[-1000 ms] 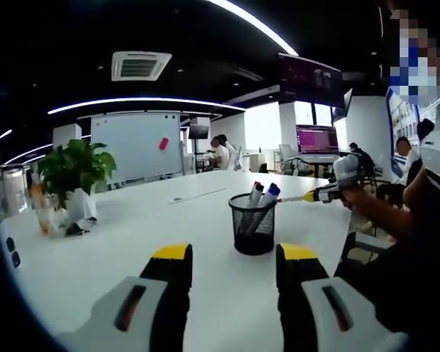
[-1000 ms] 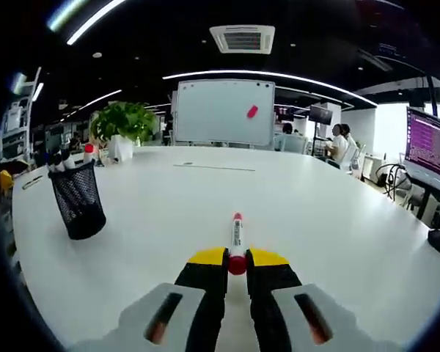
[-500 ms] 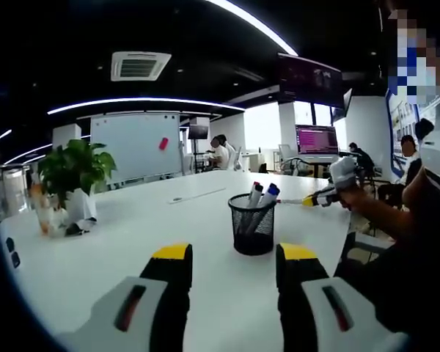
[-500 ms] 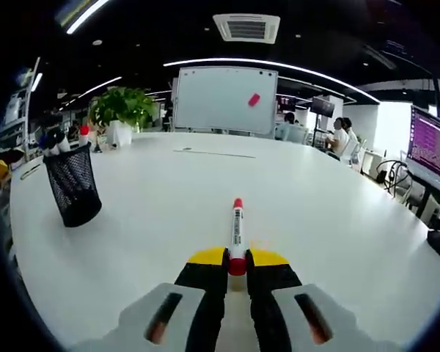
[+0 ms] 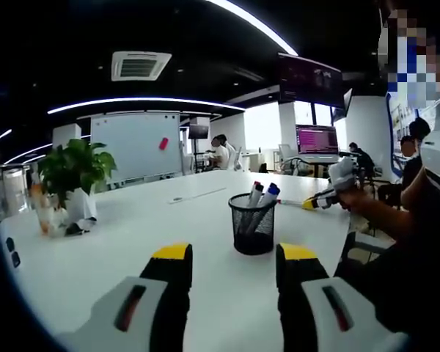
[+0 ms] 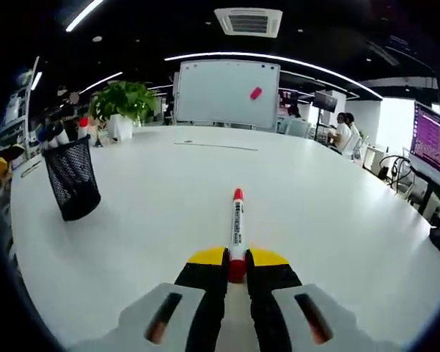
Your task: Pick up the whiteboard markers from the pen holder and place them facing the whiteboard neatly
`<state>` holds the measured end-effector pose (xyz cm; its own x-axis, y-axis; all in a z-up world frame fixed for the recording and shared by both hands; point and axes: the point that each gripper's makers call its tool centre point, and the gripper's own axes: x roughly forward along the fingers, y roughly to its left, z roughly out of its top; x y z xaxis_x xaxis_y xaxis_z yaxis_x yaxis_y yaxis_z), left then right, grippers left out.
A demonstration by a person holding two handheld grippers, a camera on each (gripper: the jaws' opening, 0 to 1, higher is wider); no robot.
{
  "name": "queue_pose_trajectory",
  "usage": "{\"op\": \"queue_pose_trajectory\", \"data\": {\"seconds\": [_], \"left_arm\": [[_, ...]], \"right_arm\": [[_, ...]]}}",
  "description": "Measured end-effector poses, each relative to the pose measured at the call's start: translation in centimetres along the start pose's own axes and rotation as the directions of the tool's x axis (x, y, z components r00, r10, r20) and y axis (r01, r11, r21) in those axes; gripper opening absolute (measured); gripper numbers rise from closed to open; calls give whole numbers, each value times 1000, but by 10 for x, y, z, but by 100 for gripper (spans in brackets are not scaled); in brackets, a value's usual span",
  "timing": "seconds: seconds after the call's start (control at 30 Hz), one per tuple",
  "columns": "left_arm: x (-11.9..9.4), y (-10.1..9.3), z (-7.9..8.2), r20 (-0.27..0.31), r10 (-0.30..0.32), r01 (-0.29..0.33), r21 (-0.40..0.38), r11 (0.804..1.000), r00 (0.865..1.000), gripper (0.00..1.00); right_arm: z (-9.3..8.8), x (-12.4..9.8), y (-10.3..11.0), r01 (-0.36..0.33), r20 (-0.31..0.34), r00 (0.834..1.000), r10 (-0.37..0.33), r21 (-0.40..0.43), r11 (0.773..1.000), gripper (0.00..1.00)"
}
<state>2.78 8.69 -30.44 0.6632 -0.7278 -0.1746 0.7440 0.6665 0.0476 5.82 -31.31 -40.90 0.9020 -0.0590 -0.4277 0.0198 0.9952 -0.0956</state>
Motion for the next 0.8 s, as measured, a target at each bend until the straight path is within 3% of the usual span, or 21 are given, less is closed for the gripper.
{"op": "queue_pose_trajectory", "data": {"seconds": [0.67, 0.8], "left_arm": [[-2, 1, 1, 5, 4, -4, 1, 1000, 1000, 47], [-2, 1, 1, 6, 5, -5, 2, 1000, 1000, 47]], "right_arm": [[-3, -2, 5, -14, -6, 1000, 14, 17, 1000, 14], [-2, -2, 5, -14, 7, 1000, 14, 8, 1000, 19]]}}
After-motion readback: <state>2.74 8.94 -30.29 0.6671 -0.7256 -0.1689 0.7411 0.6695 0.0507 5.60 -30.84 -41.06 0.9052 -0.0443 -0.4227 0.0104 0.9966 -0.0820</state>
